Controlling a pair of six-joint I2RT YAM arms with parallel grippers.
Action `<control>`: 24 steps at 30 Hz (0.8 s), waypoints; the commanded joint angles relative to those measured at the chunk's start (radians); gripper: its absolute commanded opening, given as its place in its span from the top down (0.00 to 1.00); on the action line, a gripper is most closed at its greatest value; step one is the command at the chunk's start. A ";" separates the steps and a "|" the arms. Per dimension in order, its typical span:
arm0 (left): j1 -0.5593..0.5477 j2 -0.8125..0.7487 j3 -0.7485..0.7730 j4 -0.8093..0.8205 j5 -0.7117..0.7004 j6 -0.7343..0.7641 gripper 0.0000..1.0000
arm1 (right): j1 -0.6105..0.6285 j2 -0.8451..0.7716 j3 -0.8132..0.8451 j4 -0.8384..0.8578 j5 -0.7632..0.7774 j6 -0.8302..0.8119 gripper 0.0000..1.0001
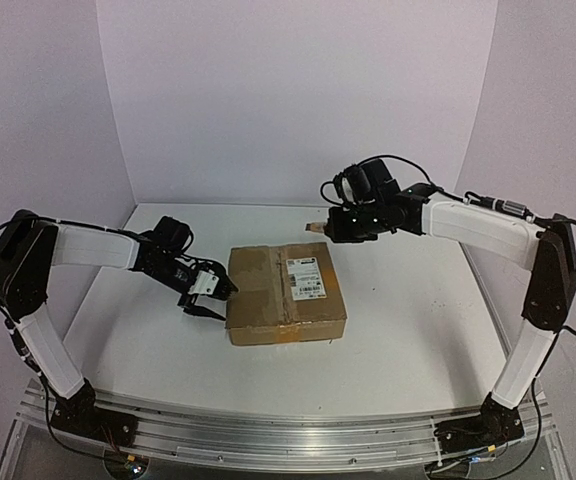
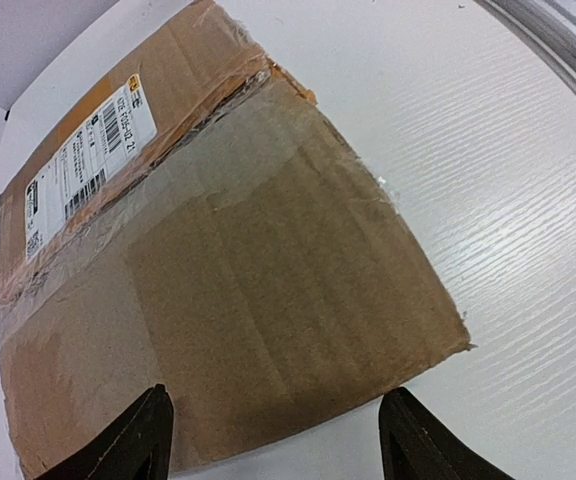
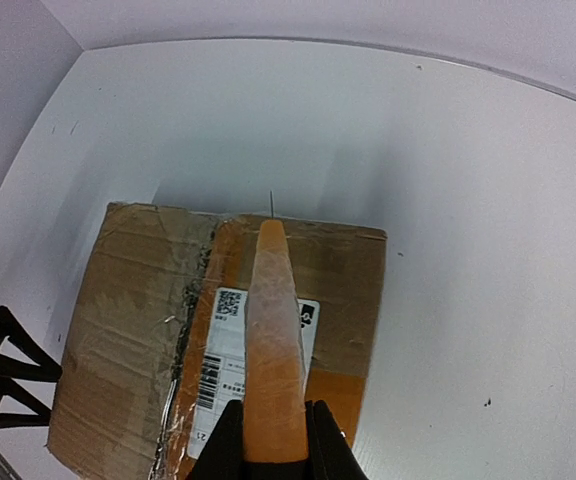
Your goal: Unpack the express box
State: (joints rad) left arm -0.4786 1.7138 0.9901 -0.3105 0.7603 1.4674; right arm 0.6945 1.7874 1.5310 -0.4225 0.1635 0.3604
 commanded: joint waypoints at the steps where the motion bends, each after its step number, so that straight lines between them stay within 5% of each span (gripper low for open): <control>1: 0.020 -0.067 0.108 -0.209 0.099 0.080 0.26 | 0.063 0.049 0.125 -0.055 -0.008 -0.059 1.00; 4: 0.057 -0.030 0.207 -0.296 0.123 0.203 0.19 | 0.100 0.099 0.196 -0.123 0.046 -0.034 1.00; 9: 0.086 0.137 0.354 -0.202 0.056 0.402 0.01 | 0.143 0.181 0.308 -0.206 0.151 0.017 1.00; 17: 0.062 0.258 0.385 -0.077 0.011 0.706 0.00 | 0.173 0.247 0.362 -0.218 0.214 0.038 1.00; 24: 0.019 0.285 0.359 -0.037 0.010 0.725 0.00 | 0.176 0.292 0.396 -0.219 0.202 0.026 1.00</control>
State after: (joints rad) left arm -0.4323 1.9990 1.3380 -0.3854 0.7636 1.9668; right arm 0.8630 2.0618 1.8730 -0.6418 0.3425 0.3836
